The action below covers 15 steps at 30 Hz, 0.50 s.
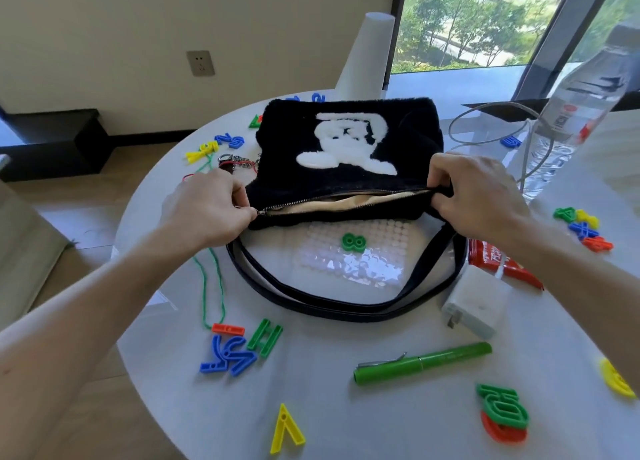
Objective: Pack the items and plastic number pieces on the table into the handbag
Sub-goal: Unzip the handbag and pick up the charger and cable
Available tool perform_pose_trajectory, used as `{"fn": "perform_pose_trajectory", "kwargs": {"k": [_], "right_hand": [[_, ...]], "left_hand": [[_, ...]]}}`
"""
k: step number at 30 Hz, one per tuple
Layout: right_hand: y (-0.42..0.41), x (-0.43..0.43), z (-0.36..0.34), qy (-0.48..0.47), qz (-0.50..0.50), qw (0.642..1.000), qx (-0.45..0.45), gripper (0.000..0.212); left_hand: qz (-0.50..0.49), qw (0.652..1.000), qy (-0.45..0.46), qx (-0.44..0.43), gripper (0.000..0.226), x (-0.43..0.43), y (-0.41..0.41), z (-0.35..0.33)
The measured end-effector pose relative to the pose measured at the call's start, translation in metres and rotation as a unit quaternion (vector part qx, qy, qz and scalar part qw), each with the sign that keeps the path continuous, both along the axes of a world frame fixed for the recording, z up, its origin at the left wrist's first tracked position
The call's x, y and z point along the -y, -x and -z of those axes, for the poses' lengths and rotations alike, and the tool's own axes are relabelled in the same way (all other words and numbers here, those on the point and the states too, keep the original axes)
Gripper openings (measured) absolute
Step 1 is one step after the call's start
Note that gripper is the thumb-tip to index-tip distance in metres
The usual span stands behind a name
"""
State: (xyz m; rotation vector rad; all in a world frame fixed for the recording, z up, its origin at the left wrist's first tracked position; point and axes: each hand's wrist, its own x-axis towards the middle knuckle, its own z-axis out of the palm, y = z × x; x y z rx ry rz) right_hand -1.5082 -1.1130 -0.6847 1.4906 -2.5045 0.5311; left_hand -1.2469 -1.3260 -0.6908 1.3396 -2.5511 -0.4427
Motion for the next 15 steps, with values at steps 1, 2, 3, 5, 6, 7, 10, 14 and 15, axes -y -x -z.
{"fn": "perform_pose_trajectory", "kwargs": {"k": [1,2,3,5,6,7,10,14,15], "right_hand": [[0.0,0.0,0.001,-0.009,-0.003,1.0,0.007,0.021],[0.0,0.0,0.001,-0.024,-0.006,1.0,0.017,0.023],[0.0,-0.001,0.0,-0.041,-0.01,0.999,0.033,0.025],[-0.001,-0.005,-0.007,-0.075,-0.016,0.994,0.073,0.025],[-0.002,-0.006,-0.011,-0.084,-0.019,0.992,0.093,0.025],[-0.004,-0.008,-0.016,-0.086,-0.019,0.99,0.113,0.029],[-0.009,-0.015,-0.03,-0.06,0.003,0.982,0.177,0.039],[-0.006,-0.032,-0.048,-0.079,0.053,0.967,0.237,0.039],[-0.005,-0.038,-0.053,-0.099,0.063,0.962,0.246,0.039]], "left_hand": [[0.002,1.0,0.016,0.022,0.017,-0.004,0.002,-0.003],[0.005,0.998,0.037,0.051,0.016,-0.009,0.004,-0.008],[0.006,0.995,0.06,0.083,0.016,-0.013,0.008,-0.014],[0.005,0.987,0.1,0.124,0.024,-0.025,0.018,-0.03],[0.01,0.986,0.11,0.122,0.03,-0.034,0.025,-0.038],[0.026,0.988,0.108,0.102,0.036,-0.042,0.033,-0.044],[0.124,0.991,0.032,0.031,0.044,-0.068,0.058,-0.054],[0.24,0.967,-0.063,0.065,0.048,-0.095,0.085,-0.064],[0.259,0.961,-0.061,0.071,0.048,-0.1,0.089,-0.065]]}}
